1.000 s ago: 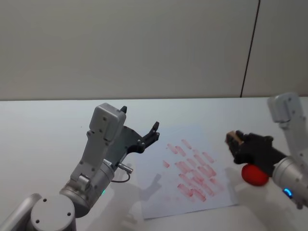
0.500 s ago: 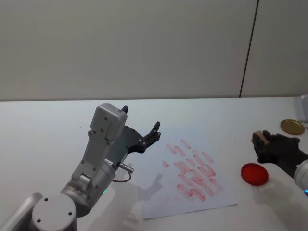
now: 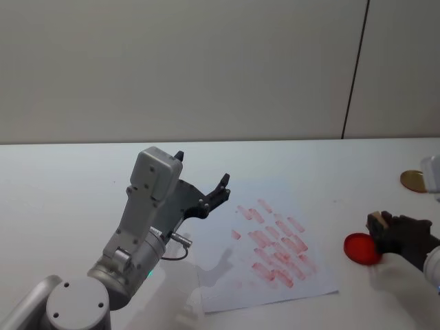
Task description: Use the one hand to pick up the stamp and affix it onto the A4 paper.
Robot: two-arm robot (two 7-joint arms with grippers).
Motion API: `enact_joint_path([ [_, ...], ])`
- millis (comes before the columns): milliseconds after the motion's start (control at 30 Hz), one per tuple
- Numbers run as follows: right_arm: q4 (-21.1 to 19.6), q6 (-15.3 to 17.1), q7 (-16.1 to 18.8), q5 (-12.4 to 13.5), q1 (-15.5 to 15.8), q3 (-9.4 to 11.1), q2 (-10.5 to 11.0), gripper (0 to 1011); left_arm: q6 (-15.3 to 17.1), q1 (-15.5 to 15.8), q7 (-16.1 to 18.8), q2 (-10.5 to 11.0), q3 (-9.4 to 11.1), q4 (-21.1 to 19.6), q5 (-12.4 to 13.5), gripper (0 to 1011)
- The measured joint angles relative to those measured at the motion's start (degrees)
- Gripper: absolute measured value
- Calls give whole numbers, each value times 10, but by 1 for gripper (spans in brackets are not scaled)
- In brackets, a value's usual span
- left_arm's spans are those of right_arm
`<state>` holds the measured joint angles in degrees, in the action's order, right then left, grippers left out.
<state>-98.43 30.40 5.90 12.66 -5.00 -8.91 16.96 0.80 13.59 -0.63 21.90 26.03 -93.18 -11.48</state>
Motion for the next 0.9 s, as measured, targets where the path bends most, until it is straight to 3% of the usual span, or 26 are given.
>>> enact_joint_path([
  [300,33,-8,13,5,-6,-1,-5,209,0,0,0,0,0,0,0,993],
  [900,48,-45,21,3,-5,-2,-8,772,0,0,0,0,0,0,0,993],
])
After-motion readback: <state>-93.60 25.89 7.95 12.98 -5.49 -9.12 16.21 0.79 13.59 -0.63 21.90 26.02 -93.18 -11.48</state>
